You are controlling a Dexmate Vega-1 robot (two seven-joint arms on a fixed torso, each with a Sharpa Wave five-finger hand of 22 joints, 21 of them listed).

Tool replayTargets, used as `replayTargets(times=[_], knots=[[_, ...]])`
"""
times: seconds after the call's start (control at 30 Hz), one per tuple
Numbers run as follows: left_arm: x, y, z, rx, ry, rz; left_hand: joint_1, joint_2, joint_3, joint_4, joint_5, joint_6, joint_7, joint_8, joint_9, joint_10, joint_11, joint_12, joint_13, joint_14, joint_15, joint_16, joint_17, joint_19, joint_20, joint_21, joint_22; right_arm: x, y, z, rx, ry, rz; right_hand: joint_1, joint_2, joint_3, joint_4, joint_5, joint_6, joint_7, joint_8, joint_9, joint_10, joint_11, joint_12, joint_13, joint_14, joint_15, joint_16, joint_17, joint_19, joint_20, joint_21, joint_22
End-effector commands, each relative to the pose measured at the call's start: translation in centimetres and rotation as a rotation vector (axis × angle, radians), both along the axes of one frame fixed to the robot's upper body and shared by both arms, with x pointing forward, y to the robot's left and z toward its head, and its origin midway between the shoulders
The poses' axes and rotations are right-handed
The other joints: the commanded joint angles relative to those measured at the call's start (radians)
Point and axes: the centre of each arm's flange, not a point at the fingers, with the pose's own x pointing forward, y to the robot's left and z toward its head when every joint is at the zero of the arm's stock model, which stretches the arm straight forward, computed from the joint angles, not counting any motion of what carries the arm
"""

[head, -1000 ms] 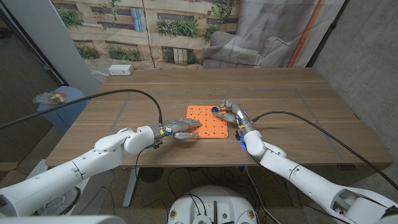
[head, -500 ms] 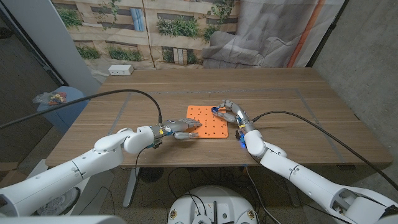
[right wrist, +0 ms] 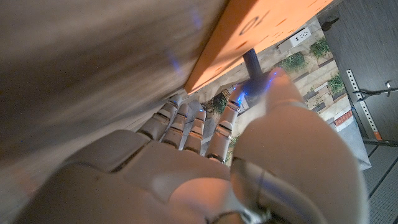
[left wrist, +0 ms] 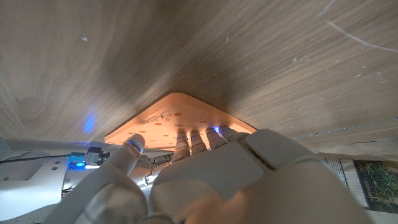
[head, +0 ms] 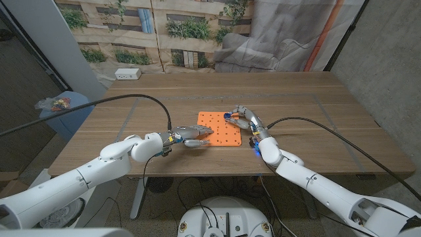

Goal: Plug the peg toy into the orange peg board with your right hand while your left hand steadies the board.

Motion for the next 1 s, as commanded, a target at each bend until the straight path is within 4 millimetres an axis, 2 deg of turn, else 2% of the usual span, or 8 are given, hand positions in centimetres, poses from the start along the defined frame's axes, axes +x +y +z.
replayTargets(times=[0.03, 0.5, 1.0], knots=[[0.21, -0.02, 0.10, 0.005, 0.005, 0.003, 0.000, 0.085, 0.000, 0.002, -0.003, 0.010, 0.003, 0.006, 0.006, 0.045, 0.010, 0.008, 0.005, 0.038, -0.074, 0.013, 0.010, 0.010, -0.132, 0.007, 0.005, 0.08, -0.20, 0.01, -0.003, -0.001, 0.018, -0.007, -0.001, -0.005, -0.001, -0.003, -0.010, -0.001, -0.006, 0.004, -0.012, 0.001, -0.003, 0.002, -0.008, 0.003, -0.006, 0.001, -0.007, 0.005, 0.002, 0.003], [0.08, -0.30, -0.01, -0.002, 0.003, 0.003, 0.001, 0.085, 0.001, 0.001, -0.003, 0.011, 0.003, 0.006, 0.006, 0.046, 0.010, 0.008, 0.005, 0.039, -0.073, 0.012, 0.010, 0.010, -0.132, 0.007, 0.004, 0.04, -0.41, -0.01, -0.005, -0.003, 0.044, -0.025, -0.010, -0.013, 0.000, -0.008, -0.057, 0.002, -0.022, 0.008, -0.035, 0.009, -0.004, 0.002, -0.026, 0.013, -0.016, 0.002, -0.030, 0.015, 0.000, 0.003], [0.02, -0.40, -0.12, -0.005, 0.003, 0.007, 0.001, 0.085, 0.001, 0.002, -0.003, 0.011, 0.003, 0.006, 0.006, 0.045, 0.011, 0.007, 0.005, 0.039, -0.073, 0.012, 0.010, 0.010, -0.133, 0.006, 0.004, 0.11, -0.71, -0.06, -0.009, 0.005, 0.068, -0.057, -0.015, -0.022, 0.005, -0.016, -0.139, 0.015, -0.062, -0.001, -0.075, 0.018, -0.006, 0.005, -0.051, 0.033, -0.031, 0.003, -0.059, 0.023, 0.000, 0.003]])
